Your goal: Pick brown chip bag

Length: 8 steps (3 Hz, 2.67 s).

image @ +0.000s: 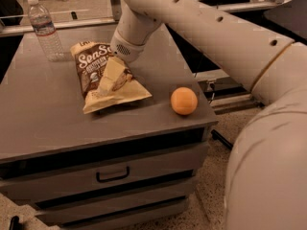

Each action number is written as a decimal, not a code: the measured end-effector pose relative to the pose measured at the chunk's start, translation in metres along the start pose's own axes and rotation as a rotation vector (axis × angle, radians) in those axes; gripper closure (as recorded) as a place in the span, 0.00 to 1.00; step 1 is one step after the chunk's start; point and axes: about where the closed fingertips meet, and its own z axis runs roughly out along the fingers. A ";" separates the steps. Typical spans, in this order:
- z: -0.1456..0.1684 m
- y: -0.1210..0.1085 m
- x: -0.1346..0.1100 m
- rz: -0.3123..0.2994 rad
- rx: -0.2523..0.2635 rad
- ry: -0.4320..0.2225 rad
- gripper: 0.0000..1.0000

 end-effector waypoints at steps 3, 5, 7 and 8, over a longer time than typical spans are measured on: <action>0.037 0.011 -0.002 0.040 -0.074 0.022 0.58; 0.032 0.010 -0.004 0.040 -0.074 0.021 1.00; 0.031 0.010 -0.005 0.040 -0.074 0.021 1.00; 0.029 0.010 -0.006 0.040 -0.074 0.021 1.00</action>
Offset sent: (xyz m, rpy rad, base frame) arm -0.0075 0.0268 -0.0374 0.0067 0.1212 0.0070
